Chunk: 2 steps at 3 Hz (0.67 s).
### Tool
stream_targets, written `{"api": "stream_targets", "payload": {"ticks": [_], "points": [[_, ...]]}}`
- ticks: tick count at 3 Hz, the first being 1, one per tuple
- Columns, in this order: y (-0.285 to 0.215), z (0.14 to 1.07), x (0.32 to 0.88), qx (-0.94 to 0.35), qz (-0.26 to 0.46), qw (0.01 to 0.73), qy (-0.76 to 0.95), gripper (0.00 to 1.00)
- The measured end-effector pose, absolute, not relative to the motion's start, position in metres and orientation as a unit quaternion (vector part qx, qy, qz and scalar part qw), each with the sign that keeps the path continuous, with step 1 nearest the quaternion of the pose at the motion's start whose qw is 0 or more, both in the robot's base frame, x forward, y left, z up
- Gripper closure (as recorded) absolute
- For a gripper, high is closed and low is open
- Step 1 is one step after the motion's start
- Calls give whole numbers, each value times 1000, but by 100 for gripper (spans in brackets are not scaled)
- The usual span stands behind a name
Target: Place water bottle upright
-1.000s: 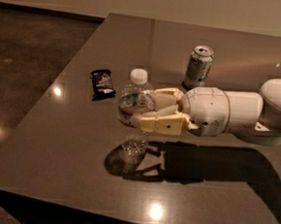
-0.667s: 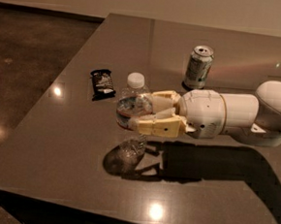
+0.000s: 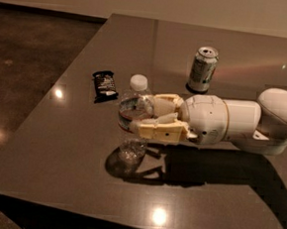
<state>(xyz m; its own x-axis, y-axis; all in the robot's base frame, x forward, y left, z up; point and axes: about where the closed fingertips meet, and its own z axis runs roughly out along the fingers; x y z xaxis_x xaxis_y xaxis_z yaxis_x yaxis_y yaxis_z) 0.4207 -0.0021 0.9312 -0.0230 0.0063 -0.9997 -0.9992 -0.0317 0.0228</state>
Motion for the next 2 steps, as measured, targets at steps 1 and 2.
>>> {"api": "stream_targets", "payload": {"ticks": [1, 2], "points": [[-3, 929, 421, -502, 516, 490, 492, 15], [-4, 929, 421, -505, 516, 492, 487, 0]]}}
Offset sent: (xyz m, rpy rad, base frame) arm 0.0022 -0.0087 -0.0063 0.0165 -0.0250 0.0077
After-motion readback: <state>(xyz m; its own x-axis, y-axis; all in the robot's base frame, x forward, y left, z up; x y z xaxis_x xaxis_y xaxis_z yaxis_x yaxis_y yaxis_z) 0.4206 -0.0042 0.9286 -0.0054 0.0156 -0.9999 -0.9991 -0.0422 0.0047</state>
